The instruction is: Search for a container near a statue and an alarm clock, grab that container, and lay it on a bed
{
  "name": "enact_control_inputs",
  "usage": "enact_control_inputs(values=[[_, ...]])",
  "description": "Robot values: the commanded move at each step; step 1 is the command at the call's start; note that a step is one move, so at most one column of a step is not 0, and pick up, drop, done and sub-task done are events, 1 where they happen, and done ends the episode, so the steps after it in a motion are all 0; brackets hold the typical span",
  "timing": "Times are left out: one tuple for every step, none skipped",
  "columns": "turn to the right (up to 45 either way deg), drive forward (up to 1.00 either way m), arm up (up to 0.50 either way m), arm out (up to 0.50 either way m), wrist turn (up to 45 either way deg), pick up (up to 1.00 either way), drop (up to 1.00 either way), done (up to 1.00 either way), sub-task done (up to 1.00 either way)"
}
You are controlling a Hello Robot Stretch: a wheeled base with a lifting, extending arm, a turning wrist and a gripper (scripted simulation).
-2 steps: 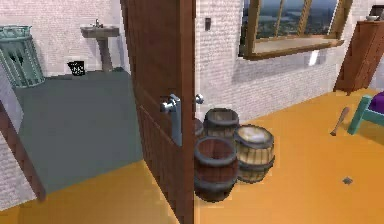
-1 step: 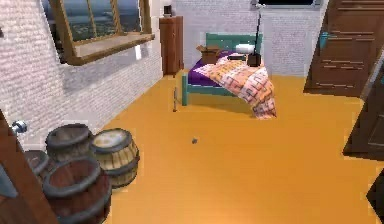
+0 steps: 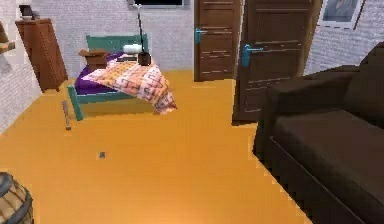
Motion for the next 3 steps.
enact_control_inputs(values=[[0.0, 1.00, 0.00, 0.00, 0.0, 0.00, 0.00, 0.00, 0.00], [0.0, 1.00, 0.00, 0.00, 0.0, 0.00, 0.00, 0.00, 0.00], [6.0, 0.00, 0.00, 0.00, 0.0, 0.00, 0.00, 0.00, 0.00]])
